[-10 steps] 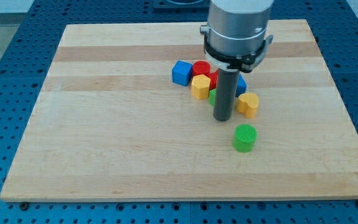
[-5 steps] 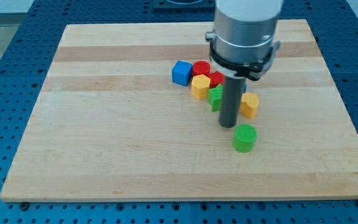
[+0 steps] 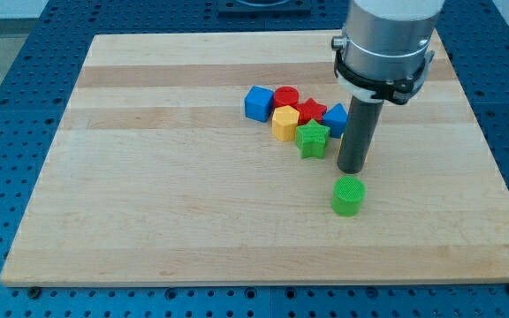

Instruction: Push the yellow heart to the right side of the green star

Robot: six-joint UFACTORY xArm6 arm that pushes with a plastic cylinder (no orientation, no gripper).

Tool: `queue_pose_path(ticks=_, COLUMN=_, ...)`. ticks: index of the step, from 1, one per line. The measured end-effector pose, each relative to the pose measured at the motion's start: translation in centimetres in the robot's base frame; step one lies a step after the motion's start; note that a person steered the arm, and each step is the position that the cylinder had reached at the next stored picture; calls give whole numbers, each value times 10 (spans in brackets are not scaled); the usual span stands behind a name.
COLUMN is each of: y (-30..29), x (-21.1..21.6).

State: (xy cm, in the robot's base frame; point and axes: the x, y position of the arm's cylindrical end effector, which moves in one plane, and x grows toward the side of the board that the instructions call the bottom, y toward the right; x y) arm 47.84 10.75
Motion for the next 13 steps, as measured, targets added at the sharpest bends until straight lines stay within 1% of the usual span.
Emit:
queue_pose_path(ticks=1, y=6, x=1)
queue_pose_path(ticks=3, y=46, x=7)
queue_pose_path(ticks=4, y=50, x=7)
queue_pose_path(ticks=7, y=44, x=-10)
queue_pose_path(ticks=9, y=24, x=-10)
queue_pose_path(ticks=13, y=14, x=-13)
